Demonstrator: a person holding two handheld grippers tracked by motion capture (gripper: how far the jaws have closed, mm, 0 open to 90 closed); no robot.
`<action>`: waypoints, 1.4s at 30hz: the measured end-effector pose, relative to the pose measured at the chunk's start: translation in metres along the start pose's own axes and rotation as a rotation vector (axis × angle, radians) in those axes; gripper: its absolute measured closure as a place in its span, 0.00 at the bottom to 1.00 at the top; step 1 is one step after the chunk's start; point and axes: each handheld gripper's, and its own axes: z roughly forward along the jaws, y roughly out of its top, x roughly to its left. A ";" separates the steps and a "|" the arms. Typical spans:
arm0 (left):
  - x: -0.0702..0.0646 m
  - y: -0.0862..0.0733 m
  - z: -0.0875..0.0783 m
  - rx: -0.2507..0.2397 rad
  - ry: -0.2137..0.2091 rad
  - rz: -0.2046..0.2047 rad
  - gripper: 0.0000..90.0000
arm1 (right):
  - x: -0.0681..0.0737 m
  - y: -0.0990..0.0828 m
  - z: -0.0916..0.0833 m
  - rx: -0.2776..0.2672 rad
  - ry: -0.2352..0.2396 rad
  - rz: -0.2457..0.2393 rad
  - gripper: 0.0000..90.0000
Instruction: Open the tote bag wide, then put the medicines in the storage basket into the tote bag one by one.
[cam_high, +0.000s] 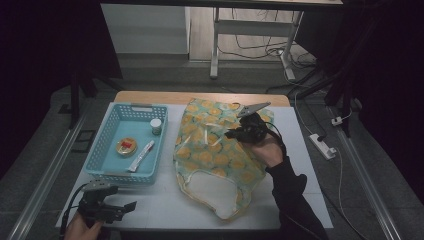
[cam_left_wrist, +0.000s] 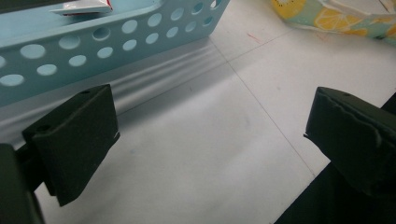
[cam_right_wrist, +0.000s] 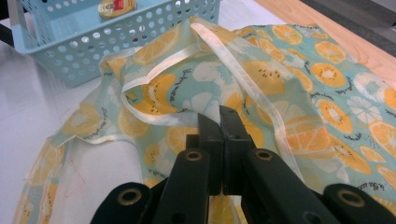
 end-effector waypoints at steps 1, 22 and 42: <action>0.000 0.000 0.000 -0.002 -0.001 -0.002 0.03 | 0.000 0.000 0.000 0.000 0.000 0.000 0.99; 0.000 -0.001 -0.003 -0.021 0.006 -0.010 0.00 | 0.000 -0.006 0.002 -0.016 -0.007 -0.006 0.99; 0.004 0.003 -0.011 -0.038 -0.046 -0.030 0.00 | -0.001 -0.008 0.005 -0.006 -0.001 -0.003 0.99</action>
